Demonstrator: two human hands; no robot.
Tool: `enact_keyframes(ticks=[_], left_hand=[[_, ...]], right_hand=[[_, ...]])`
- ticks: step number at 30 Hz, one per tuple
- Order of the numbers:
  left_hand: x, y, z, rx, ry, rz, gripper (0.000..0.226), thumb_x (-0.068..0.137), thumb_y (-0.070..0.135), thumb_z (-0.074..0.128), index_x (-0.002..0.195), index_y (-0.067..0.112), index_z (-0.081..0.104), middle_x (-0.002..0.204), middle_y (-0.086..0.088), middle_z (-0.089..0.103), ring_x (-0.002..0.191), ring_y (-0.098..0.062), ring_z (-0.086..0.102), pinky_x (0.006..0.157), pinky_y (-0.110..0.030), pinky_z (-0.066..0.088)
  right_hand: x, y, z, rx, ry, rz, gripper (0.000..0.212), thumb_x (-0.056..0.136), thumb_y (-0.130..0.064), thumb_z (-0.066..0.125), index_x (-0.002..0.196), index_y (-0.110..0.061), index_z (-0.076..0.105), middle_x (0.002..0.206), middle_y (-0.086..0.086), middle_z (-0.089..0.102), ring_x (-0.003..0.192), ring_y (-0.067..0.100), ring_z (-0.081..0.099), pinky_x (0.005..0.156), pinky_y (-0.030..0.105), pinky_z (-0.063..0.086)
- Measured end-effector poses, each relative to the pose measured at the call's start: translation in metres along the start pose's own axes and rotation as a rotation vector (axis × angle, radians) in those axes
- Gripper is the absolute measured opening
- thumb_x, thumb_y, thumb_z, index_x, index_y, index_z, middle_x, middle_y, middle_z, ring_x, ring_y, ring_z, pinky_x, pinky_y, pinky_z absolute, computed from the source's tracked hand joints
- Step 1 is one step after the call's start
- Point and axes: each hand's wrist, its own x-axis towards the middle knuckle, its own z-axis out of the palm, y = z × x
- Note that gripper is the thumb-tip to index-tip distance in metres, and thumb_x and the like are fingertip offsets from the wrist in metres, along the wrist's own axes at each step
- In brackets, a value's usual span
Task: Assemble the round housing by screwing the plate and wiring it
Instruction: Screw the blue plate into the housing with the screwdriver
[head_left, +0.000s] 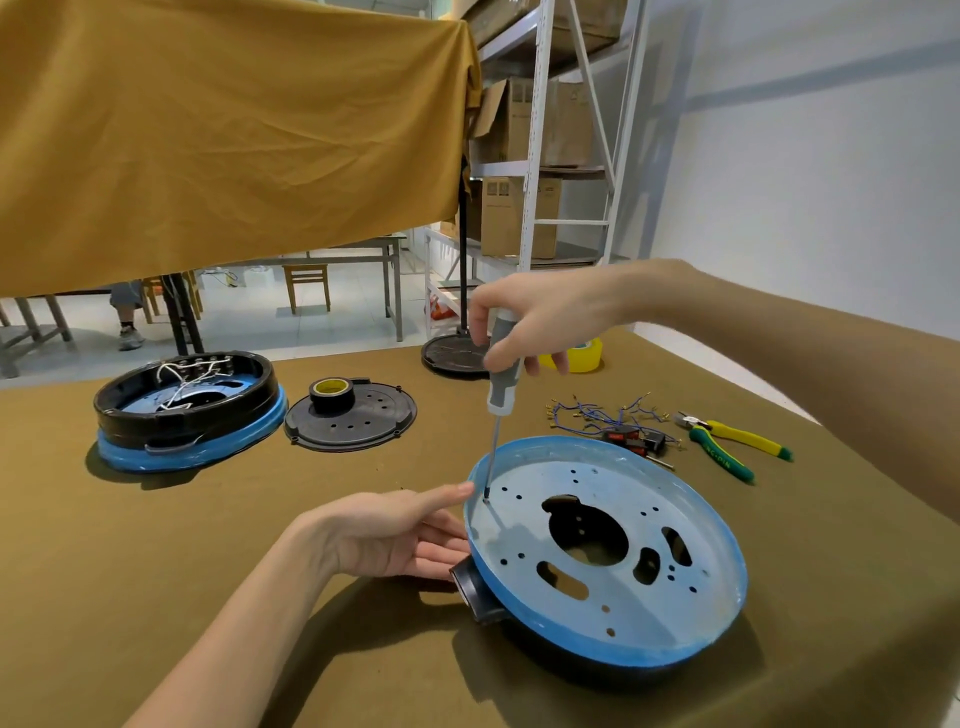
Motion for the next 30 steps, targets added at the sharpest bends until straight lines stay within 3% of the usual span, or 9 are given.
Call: enact_keyframes(ticks=[2, 5, 7, 11, 15, 19, 23, 27, 30], left_hand=[[0.002, 0.0, 0.001, -0.02, -0.022, 0.003, 0.089, 0.073, 0.062, 0.076, 0.134, -0.001, 0.059, 0.128, -0.021, 0.069, 0.099, -0.02, 0.07, 0.082, -0.03, 0.06], [0.009, 0.0, 0.005, -0.035, -0.03, 0.03, 0.094, 0.07, 0.063, 0.078, 0.133, -0.004, 0.058, 0.111, -0.015, 0.073, 0.089, -0.018, 0.071, 0.077, -0.029, 0.059], [0.013, -0.002, 0.006, -0.05, -0.019, 0.048, 0.097, 0.069, 0.063, 0.08, 0.135, -0.004, 0.057, 0.115, -0.016, 0.071, 0.098, -0.023, 0.07, 0.085, -0.033, 0.059], [0.015, -0.008, 0.009, -0.072, -0.005, 0.081, 0.103, 0.062, 0.067, 0.082, 0.135, -0.004, 0.059, 0.117, -0.017, 0.071, 0.097, -0.022, 0.069, 0.083, -0.033, 0.059], [0.015, -0.015, 0.01, -0.08, 0.013, 0.113, 0.1, 0.064, 0.07, 0.078, 0.131, -0.003, 0.062, 0.113, -0.014, 0.072, 0.091, -0.017, 0.069, 0.077, -0.029, 0.059], [0.013, -0.017, 0.011, -0.092, 0.022, 0.114, 0.098, 0.067, 0.068, 0.078, 0.132, -0.004, 0.061, 0.11, -0.013, 0.071, 0.085, -0.016, 0.069, 0.073, -0.028, 0.059], [0.014, -0.02, 0.013, -0.108, 0.052, 0.121, 0.097, 0.065, 0.067, 0.079, 0.13, -0.004, 0.062, 0.106, -0.013, 0.074, 0.084, -0.016, 0.071, 0.068, -0.027, 0.059], [0.016, -0.021, 0.016, -0.123, 0.084, 0.12, 0.092, 0.064, 0.067, 0.079, 0.123, -0.003, 0.067, 0.103, -0.013, 0.075, 0.082, -0.016, 0.071, 0.066, -0.027, 0.059], [0.017, -0.023, 0.016, -0.123, 0.108, 0.126, 0.09, 0.063, 0.068, 0.078, 0.119, -0.001, 0.068, 0.098, -0.011, 0.074, 0.076, -0.015, 0.07, 0.063, -0.026, 0.058]], right_hand=[[-0.002, -0.002, -0.005, 0.043, -0.026, -0.024, 0.02, 0.096, -0.021, 0.069, 0.11, -0.026, 0.055, 0.086, 0.001, 0.069, 0.059, 0.007, 0.069, 0.049, 0.019, 0.051], [0.004, -0.006, 0.001, -0.056, 0.05, -0.022, 0.019, 0.099, -0.034, 0.065, 0.11, -0.024, 0.054, 0.069, -0.002, 0.072, 0.05, 0.007, 0.067, 0.046, 0.019, 0.05], [0.006, -0.006, 0.003, -0.124, 0.097, 0.001, 0.027, 0.099, -0.044, 0.062, 0.114, -0.023, 0.051, 0.076, 0.002, 0.073, 0.055, 0.011, 0.068, 0.045, 0.019, 0.049], [0.002, -0.005, -0.007, 0.009, -0.037, 0.026, 0.029, 0.097, -0.026, 0.068, 0.118, -0.025, 0.049, 0.095, 0.01, 0.072, 0.074, 0.022, 0.074, 0.051, 0.023, 0.055], [0.007, -0.008, -0.001, -0.109, 0.054, 0.032, 0.03, 0.102, -0.041, 0.059, 0.119, -0.019, 0.047, 0.084, 0.007, 0.074, 0.06, 0.02, 0.074, 0.045, 0.023, 0.052], [0.0, -0.01, -0.008, -0.046, -0.076, 0.039, 0.042, 0.096, -0.021, 0.069, 0.129, -0.023, 0.042, 0.094, 0.008, 0.073, 0.068, 0.02, 0.075, 0.049, 0.022, 0.054], [0.001, -0.011, -0.003, -0.175, 0.025, 0.064, 0.036, 0.104, -0.042, 0.055, 0.124, -0.012, 0.051, 0.081, 0.009, 0.073, 0.051, 0.017, 0.071, 0.041, 0.022, 0.049], [-0.003, -0.007, -0.008, -0.055, -0.026, 0.052, 0.04, 0.098, -0.025, 0.068, 0.128, -0.02, 0.042, 0.088, 0.007, 0.071, 0.055, 0.014, 0.071, 0.045, 0.023, 0.052], [0.0, -0.006, -0.003, -0.132, 0.06, 0.057, 0.032, 0.103, -0.038, 0.059, 0.122, -0.014, 0.049, 0.08, 0.008, 0.075, 0.051, 0.02, 0.071, 0.042, 0.024, 0.051]])
